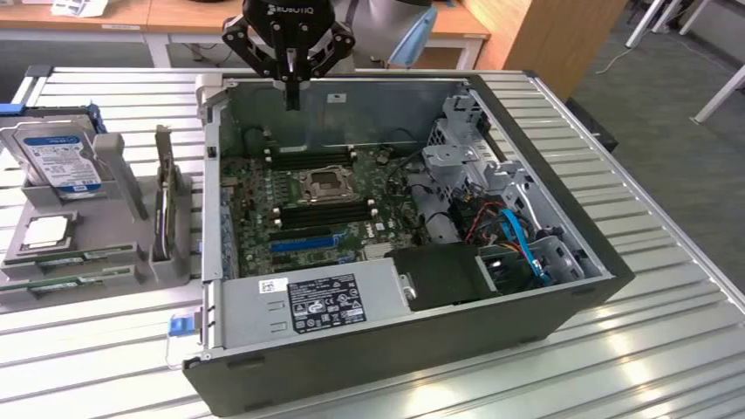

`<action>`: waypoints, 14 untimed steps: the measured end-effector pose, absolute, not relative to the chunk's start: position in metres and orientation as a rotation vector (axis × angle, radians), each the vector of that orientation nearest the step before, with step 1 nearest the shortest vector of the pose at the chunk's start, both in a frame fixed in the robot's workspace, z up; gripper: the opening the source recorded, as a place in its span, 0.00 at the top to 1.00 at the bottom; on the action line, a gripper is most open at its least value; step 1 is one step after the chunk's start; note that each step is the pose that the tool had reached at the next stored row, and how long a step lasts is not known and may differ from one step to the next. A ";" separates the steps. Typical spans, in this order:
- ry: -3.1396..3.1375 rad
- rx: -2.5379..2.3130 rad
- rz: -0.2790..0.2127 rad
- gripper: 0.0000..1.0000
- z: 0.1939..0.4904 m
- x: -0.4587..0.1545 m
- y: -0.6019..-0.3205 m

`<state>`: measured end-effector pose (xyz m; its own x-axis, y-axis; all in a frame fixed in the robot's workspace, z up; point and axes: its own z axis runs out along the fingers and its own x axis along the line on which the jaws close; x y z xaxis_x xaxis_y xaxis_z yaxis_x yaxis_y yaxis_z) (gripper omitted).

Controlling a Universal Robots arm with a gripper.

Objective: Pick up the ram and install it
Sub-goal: 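Reach for the ram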

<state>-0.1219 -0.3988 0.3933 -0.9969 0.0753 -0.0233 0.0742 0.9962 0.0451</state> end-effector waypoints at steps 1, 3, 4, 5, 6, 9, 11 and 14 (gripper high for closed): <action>3.114 0.117 0.069 0.90 0.393 -0.122 -0.399; 3.114 0.117 0.069 0.90 0.393 -0.122 -0.399; 3.114 0.117 0.069 0.90 0.393 -0.123 -0.399; 3.114 0.117 0.069 0.90 0.393 -0.124 -0.399; 3.114 0.117 0.069 0.90 0.393 -0.125 -0.399; 3.114 0.117 0.069 0.90 0.393 -0.130 -0.399; 3.114 0.117 0.069 0.90 0.393 -0.133 -0.399; 3.114 0.116 0.069 0.90 0.393 -0.138 -0.399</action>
<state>-0.1377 -0.3989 0.3933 -0.9969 0.0752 -0.0233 0.0741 0.9962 0.0451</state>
